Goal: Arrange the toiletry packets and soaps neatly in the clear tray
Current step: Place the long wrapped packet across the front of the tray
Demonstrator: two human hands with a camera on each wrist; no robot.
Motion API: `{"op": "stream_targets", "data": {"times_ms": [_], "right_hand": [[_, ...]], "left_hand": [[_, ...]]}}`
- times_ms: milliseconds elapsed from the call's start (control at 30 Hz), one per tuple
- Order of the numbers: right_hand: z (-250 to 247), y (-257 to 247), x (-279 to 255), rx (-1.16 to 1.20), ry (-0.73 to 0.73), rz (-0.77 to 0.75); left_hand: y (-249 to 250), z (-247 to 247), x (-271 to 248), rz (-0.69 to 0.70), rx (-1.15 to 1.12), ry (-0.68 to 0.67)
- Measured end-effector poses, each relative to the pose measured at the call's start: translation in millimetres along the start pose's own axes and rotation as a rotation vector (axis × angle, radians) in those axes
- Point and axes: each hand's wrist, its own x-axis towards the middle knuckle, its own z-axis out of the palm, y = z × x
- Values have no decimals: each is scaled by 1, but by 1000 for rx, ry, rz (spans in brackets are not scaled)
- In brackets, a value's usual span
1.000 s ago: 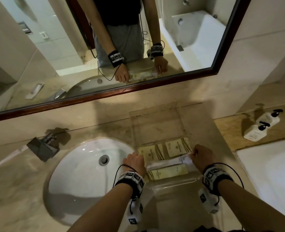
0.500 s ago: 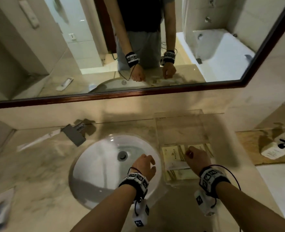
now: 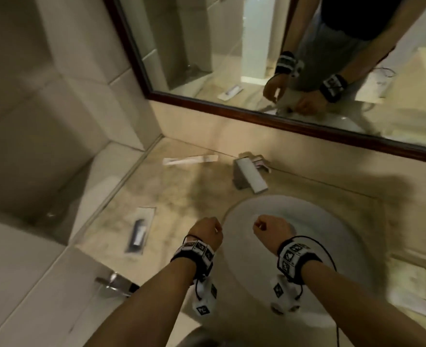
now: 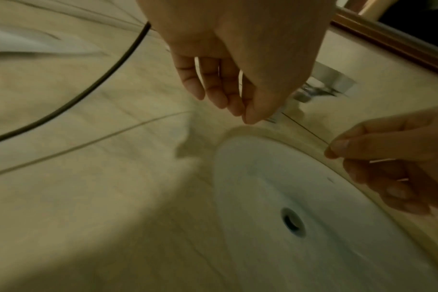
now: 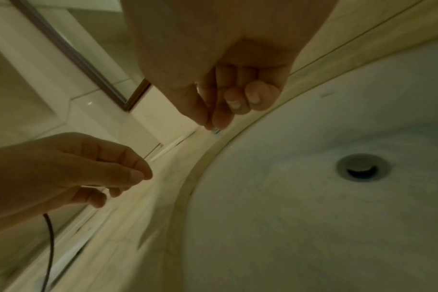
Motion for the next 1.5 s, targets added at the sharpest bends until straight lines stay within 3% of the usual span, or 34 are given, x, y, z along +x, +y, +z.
{"op": "stream_targets", "data": {"times_ms": [133, 233, 367, 467, 667, 800, 833, 1000, 1100, 1300, 1500], "right_hand": [[30, -54, 50, 36, -37, 9], [52, -89, 88, 200, -44, 103], [68, -118, 130, 397, -80, 229], [70, -129, 167, 394, -120, 282], [64, -151, 232, 642, -46, 430], [47, -164, 260, 477, -12, 466], [41, -165, 266, 371, 0, 467], [48, -149, 311, 398, 91, 433], [48, -150, 316, 577, 129, 455], [47, -159, 292, 596, 106, 450], [56, -156, 247, 542, 19, 404]], "left_hand": [[-67, -31, 22, -55, 6, 26], [-108, -59, 46, -97, 21, 14], [-138, -93, 88, -159, -5, 17], [-156, -115, 125, -218, -93, 50], [-173, -145, 204, -379, -305, 71], [-175, -152, 244, -472, -409, 41], [-174, -151, 254, -468, -405, 28], [-169, -145, 284, -391, -369, -7], [-163, -141, 290, -365, -376, -2], [-156, -140, 276, -450, -436, 57], [-167, -138, 227, -495, -473, 124]]}}
